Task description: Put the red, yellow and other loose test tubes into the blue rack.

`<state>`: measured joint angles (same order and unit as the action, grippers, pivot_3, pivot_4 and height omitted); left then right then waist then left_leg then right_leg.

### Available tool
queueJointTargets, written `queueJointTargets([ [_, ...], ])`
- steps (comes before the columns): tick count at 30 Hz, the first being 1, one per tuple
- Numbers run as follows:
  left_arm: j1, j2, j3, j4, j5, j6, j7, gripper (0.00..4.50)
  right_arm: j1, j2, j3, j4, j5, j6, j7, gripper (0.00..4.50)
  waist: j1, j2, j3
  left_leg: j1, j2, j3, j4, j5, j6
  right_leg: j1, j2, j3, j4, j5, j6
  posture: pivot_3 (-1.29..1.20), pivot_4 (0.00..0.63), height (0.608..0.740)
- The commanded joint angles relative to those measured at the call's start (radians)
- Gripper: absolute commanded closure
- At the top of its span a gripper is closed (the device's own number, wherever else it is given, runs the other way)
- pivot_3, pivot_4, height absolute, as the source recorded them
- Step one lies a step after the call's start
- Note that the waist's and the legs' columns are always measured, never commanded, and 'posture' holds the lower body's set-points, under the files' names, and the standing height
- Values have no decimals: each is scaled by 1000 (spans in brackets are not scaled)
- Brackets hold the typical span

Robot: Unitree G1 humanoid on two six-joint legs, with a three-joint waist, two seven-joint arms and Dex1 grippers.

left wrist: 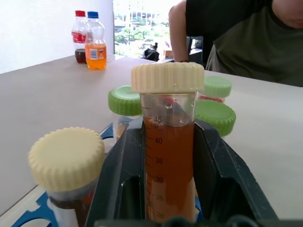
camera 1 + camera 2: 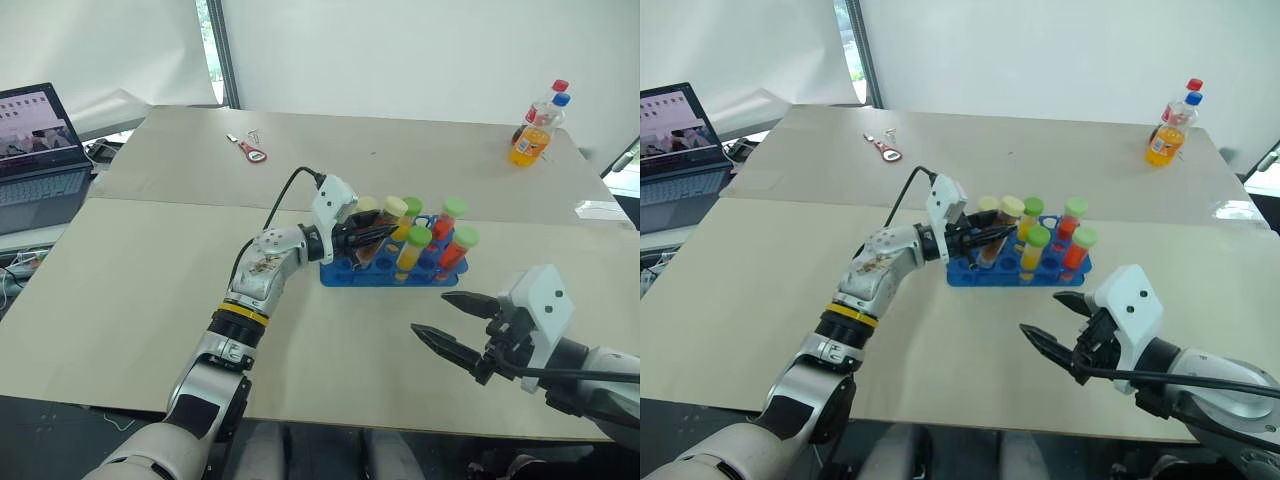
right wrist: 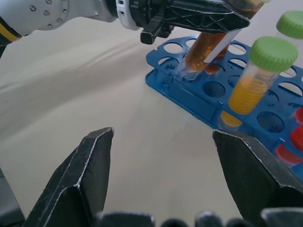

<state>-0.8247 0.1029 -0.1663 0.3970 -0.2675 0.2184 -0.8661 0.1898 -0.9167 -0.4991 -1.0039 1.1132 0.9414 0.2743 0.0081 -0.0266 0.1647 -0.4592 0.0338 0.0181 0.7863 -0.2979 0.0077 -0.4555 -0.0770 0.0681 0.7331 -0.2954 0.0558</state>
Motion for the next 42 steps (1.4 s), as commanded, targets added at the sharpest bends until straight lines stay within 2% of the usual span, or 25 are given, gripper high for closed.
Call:
queueJointTargets([
  [1,-11,-10,-8,-16,9,-19,-14,3637,12,-17,-47,-30,32,-26,-28,783,1,0,0,0,0,0,0,0,0,0,0,0,0,0,0,0,150,671],
  [18,37,-79,19,71,72,-194,96,3641,-32,-11,-17,-2,53,-65,-133,783,4,0,0,0,-1,-1,0,1,1,2,0,0,0,0,0,0,150,671],
  [33,155,-64,9,37,104,-276,114,3642,-50,-16,-7,9,90,-84,-191,783,1,0,0,0,0,-2,0,1,1,2,0,0,0,0,0,0,150,671],
  [35,160,-55,14,39,98,-272,108,2611,-48,-20,-9,11,89,-84,-187,783,1,0,0,0,-1,-2,0,1,1,2,0,0,0,0,0,0,150,671],
  [36,162,-48,12,39,96,-271,98,2259,-47,-22,-9,13,86,-85,-183,783,0,0,0,0,-1,-2,0,1,1,2,0,0,0,0,0,0,150,671],
  [40,178,5,2,-19,95,-244,58,390,-48,-32,-4,18,52,-95,-149,783,-4,0,0,0,0,-2,0,1,1,2,1,0,0,0,0,0,150,671],
  [41,190,35,0,-51,92,-229,35,40,-49,-33,0,21,36,-100,-135,783,-3,0,0,0,0,-2,0,1,1,2,0,0,0,0,0,0,150,671],
  [42,199,55,-2,-74,89,-216,20,40,-48,-33,2,25,23,-104,-123,783,-3,0,0,0,-1,-2,0,1,1,2,0,0,0,0,0,0,150,671],
])
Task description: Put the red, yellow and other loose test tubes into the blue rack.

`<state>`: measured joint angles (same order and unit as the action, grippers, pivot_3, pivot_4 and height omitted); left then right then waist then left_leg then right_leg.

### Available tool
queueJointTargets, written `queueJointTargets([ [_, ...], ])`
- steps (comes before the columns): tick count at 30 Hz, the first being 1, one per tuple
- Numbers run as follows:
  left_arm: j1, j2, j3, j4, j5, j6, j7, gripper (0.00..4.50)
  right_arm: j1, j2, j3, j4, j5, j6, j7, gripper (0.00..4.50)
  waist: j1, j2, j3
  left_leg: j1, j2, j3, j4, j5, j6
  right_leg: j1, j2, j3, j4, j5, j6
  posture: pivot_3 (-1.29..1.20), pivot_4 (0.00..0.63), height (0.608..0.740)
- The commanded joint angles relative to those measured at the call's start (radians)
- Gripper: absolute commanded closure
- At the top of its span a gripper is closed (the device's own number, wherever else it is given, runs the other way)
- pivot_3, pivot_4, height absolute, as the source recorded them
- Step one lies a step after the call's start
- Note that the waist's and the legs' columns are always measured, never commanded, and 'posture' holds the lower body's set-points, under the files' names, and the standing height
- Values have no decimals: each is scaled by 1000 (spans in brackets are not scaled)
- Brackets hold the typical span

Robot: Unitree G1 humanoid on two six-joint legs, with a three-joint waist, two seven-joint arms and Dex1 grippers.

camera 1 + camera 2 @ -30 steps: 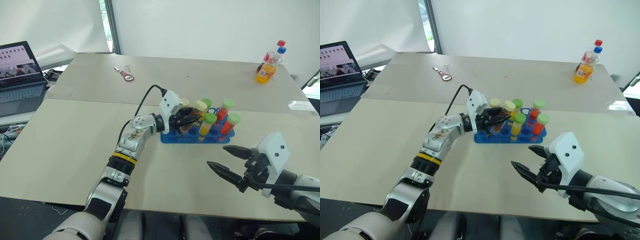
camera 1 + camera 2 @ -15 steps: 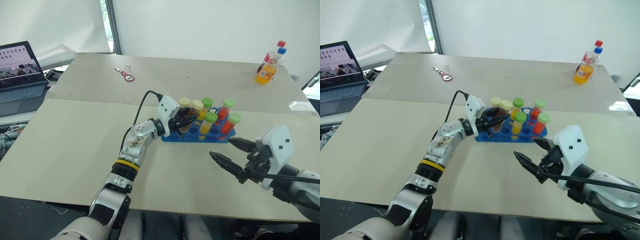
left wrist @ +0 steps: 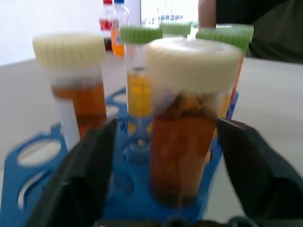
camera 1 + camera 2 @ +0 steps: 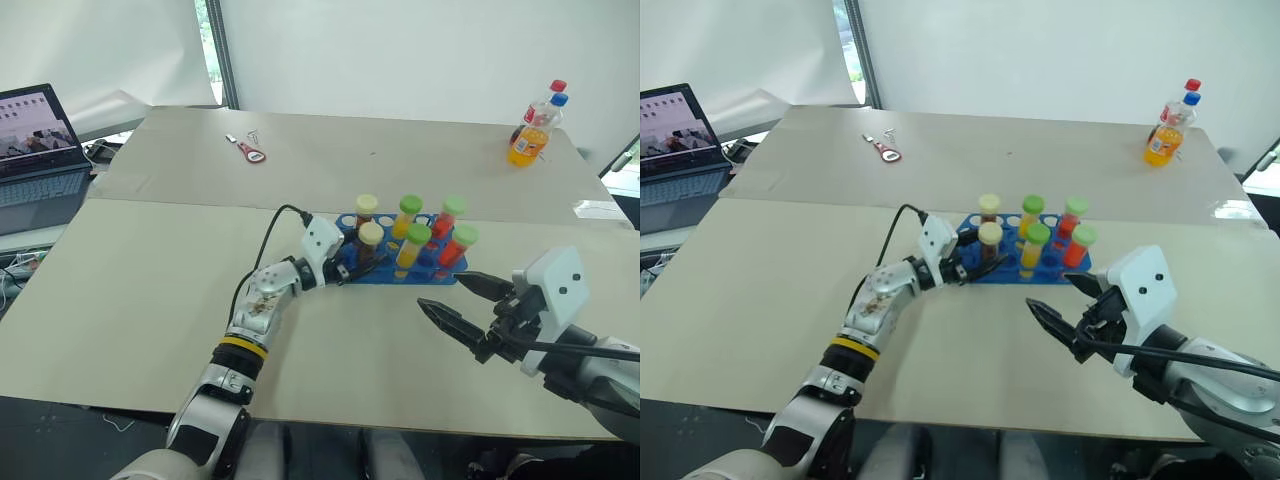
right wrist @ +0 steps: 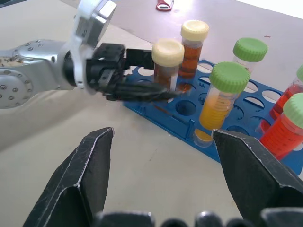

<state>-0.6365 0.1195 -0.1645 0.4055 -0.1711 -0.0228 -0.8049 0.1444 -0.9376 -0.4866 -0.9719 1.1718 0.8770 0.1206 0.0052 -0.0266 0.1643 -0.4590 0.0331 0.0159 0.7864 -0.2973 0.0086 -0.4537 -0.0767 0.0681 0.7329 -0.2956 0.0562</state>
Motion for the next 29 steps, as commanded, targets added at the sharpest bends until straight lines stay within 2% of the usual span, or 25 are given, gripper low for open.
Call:
queueJointTargets([
  [1,24,78,-8,-120,-3,44,-63,40,-3,-13,-7,-2,-59,-47,51,783,-1,0,0,0,0,0,0,0,0,0,0,0,0,0,0,0,150,671],
  [4,51,155,-13,-209,-11,113,-100,40,0,-11,-1,10,-117,-68,105,783,-4,0,0,0,0,0,0,0,0,0,0,0,0,0,0,0,150,671],
  [7,96,283,9,-347,-37,229,-162,40,-3,-18,-1,42,-185,-116,213,783,-5,0,0,0,0,-1,-1,0,0,0,0,0,0,0,0,0,150,671],
  [10,134,413,37,-459,-65,294,-223,0,-13,-26,-15,108,-229,-144,296,26,-12,0,0,1,1,-2,-2,0,0,0,0,0,-1,0,0,0,150,671],
  [14,169,531,75,-555,-61,338,-235,0,10,-70,-67,175,-273,-160,449,26,-8,1,0,1,1,-2,-2,0,0,0,0,0,-1,0,0,0,150,671],
  [18,200,633,105,-618,-117,404,-307,0,48,-127,-148,247,-345,-188,611,26,-8,1,0,1,1,-1,-2,0,0,0,0,0,-2,0,0,0,150,671],
  [22,201,668,135,-633,-146,441,-303,0,40,-139,-189,313,-395,-216,693,26,-7,1,0,2,1,0,-2,0,0,1,0,0,-1,0,0,0,150,671],
  [29,212,672,161,-632,-160,475,-263,0,10,-140,-162,367,-463,-246,758,26,-9,1,0,2,1,0,-2,0,0,0,0,0,-1,0,0,0,150,671],
])
